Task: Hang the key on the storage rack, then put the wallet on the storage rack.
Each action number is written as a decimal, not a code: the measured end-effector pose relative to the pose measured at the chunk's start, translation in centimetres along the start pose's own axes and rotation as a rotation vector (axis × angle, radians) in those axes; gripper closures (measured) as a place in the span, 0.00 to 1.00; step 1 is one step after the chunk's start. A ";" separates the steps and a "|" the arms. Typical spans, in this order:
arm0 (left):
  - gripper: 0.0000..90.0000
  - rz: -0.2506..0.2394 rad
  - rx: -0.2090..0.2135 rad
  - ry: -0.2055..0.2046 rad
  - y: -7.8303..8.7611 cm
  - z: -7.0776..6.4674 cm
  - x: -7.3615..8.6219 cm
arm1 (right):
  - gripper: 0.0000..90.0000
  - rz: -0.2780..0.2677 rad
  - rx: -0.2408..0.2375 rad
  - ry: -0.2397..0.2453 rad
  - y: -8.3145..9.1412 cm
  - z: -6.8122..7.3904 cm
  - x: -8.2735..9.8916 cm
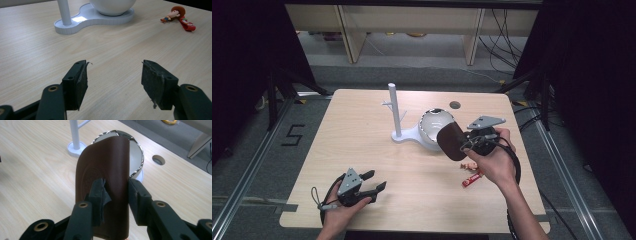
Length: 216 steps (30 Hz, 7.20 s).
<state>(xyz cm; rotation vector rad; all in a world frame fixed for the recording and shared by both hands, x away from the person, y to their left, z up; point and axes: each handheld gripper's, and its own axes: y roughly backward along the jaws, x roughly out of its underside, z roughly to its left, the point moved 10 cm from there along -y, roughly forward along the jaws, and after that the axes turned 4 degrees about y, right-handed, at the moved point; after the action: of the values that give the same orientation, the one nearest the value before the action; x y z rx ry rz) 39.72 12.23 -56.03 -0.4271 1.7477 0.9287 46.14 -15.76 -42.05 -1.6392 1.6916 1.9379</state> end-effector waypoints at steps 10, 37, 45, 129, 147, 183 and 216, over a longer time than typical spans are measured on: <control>0.41 0.001 0.003 0.000 0.0 0.0 0.0 | 0.75 0.004 0.012 -0.009 -0.5 -0.6 -0.6; 0.41 -0.004 -0.003 -0.003 -0.1 0.0 0.0 | 0.75 -0.018 0.026 -0.013 -3.4 -1.1 -3.3; 0.42 0.002 0.003 -0.001 0.0 -0.1 0.0 | 0.75 -0.014 0.033 -0.022 -4.5 -1.2 -3.5; 0.42 0.013 0.002 -0.012 0.0 -0.1 0.1 | 0.65 0.021 0.030 -0.027 -11.9 -1.9 -1.4; 0.42 0.014 0.004 -0.009 -0.1 -0.1 0.1 | 0.56 0.031 -0.015 -0.147 -8.7 -2.9 0.3; 0.42 0.013 -0.001 0.016 -0.5 0.1 -0.1 | 0.91 0.236 0.014 -0.323 -4.6 -6.6 9.6; 0.42 0.011 0.004 0.005 -0.4 0.0 -0.1 | 0.89 0.420 0.009 -0.492 -4.9 -7.8 16.5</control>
<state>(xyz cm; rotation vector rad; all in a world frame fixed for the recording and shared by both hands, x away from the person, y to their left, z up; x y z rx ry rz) 40.05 11.91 -56.08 -0.4181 1.7572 0.9327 47.32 -28.61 -55.85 -0.7350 1.9139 2.2511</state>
